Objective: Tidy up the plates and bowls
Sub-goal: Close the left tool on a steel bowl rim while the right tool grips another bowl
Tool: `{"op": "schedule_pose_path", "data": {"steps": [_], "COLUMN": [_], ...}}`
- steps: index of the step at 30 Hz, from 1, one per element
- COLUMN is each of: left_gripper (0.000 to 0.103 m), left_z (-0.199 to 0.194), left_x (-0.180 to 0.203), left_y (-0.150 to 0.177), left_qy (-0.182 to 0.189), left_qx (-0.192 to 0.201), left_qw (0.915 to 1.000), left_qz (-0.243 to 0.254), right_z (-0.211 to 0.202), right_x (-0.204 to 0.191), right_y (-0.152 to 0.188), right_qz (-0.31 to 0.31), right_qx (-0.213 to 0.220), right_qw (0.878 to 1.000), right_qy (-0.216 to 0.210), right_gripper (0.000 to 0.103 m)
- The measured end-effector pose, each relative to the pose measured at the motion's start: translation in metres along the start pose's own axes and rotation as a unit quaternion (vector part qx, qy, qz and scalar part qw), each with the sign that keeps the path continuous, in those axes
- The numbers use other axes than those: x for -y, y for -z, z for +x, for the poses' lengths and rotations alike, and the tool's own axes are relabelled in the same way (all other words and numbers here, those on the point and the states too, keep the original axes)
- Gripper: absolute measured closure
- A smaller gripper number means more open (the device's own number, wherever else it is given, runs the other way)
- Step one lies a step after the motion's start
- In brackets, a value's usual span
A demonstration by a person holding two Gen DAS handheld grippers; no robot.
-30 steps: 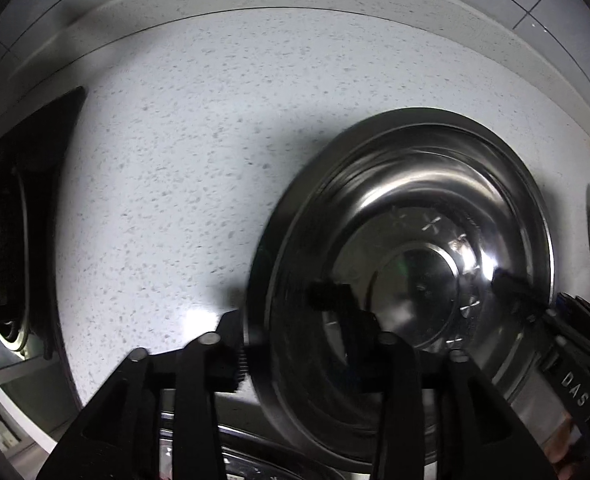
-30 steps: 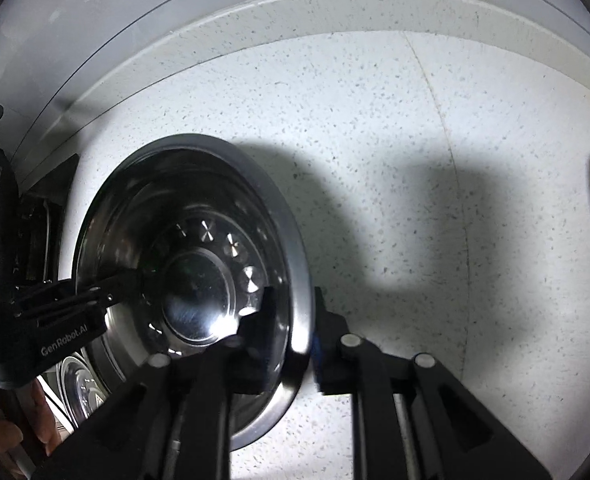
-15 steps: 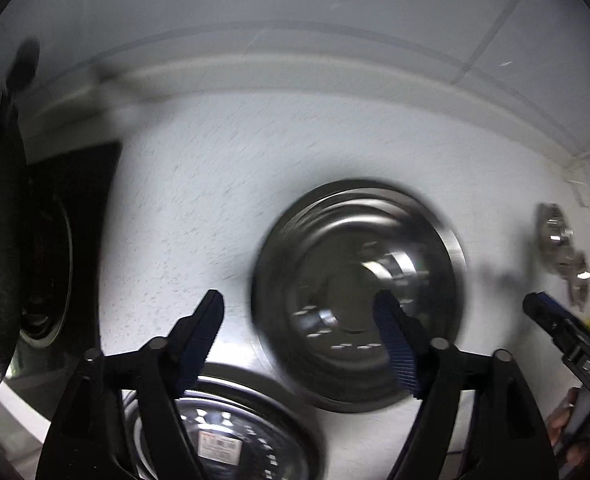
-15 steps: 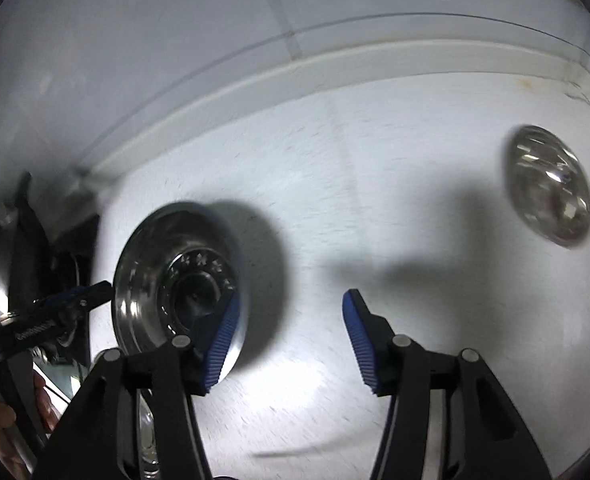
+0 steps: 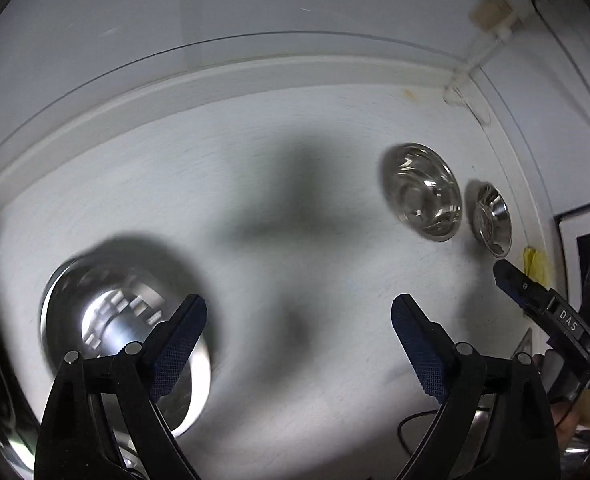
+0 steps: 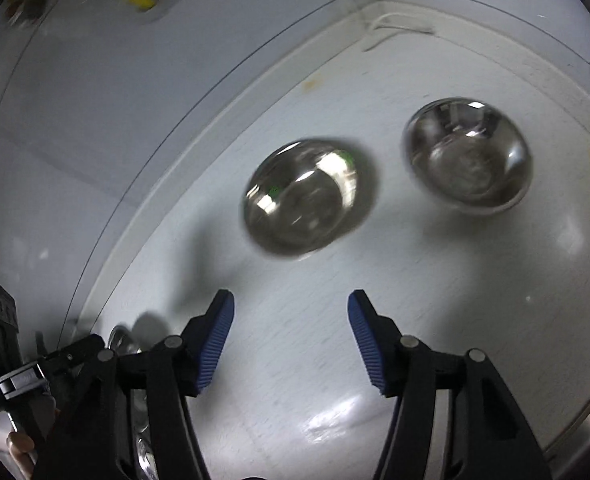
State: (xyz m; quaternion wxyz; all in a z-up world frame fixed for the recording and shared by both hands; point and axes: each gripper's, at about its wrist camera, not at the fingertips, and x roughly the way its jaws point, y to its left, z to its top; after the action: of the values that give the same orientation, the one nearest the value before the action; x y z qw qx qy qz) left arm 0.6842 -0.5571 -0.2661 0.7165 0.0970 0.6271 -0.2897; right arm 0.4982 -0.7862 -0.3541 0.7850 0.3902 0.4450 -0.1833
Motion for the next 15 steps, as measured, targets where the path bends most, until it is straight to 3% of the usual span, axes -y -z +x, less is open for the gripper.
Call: {"op": "schedule_pose_path", "data": {"steps": [5, 8, 15], "left_gripper": [0.012, 0.012, 0.012], "left_z": [0.049, 0.083, 0.130], "left_x": [0.058, 0.082, 0.110], "left_y": [-0.053, -0.068, -0.100], "left_qy": [-0.016, -0.026, -0.053], "left_qx": [-0.015, -0.026, -0.052], "left_qw": [0.9995, 0.9990, 0.9968], "left_qz": [0.023, 0.027, 0.030], "right_z": [0.030, 0.045, 0.076], "right_x": [0.015, 0.030, 0.055], "right_y": [-0.033, -0.048, -0.058], "right_qz": [0.027, 0.047, 0.113], "right_qx": [-0.009, -0.016, -0.024], "right_qw": [1.000, 0.999, 0.993], "right_qy": [0.003, -0.006, -0.022], "right_gripper": [0.045, 0.045, 0.045]}}
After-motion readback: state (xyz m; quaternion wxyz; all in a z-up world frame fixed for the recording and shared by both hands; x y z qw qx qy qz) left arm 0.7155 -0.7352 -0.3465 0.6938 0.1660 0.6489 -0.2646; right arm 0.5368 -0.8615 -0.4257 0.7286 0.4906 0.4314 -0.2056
